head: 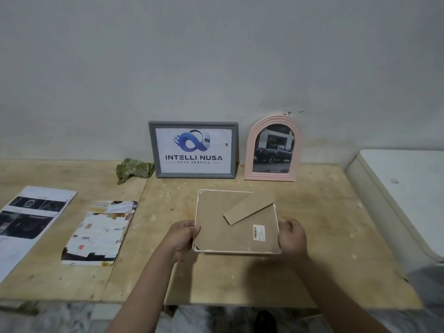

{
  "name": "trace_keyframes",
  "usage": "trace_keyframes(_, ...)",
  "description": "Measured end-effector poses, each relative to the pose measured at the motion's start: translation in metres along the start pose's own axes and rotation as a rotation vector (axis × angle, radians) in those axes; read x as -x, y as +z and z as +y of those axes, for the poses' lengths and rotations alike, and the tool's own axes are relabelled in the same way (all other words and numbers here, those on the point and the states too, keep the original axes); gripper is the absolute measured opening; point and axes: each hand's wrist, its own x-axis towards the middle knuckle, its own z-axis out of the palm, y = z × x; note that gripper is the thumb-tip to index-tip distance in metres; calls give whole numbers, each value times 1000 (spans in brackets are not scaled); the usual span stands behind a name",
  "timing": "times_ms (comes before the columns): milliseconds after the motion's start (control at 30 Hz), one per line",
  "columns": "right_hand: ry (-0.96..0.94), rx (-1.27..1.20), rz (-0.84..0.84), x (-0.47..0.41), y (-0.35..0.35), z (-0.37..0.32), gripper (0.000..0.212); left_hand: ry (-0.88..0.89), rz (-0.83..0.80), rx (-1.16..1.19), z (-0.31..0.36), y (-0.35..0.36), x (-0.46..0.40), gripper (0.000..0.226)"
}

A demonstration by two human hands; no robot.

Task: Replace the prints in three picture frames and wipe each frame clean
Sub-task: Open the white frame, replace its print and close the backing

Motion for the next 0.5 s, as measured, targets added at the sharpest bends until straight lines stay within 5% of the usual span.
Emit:
trace_keyframes(67, 181, -86, -90, -9, 1, 8, 17, -19, -31, -12, -12, 2, -6, 20)
trace_keyframes(200, 233, -34, -53, -13, 1, 24, 20, -60, -51, 6, -35, 10, -17, 22)
trace_keyframes(400, 356, -63, -34, -27, -15, 36, 23, -210, -113, 331, -56, 28, -15, 23)
trace_keyframes(500, 345, -59, -32, -30, -19, 38, 22, -176, -25, 131, -56, 42, -15, 21)
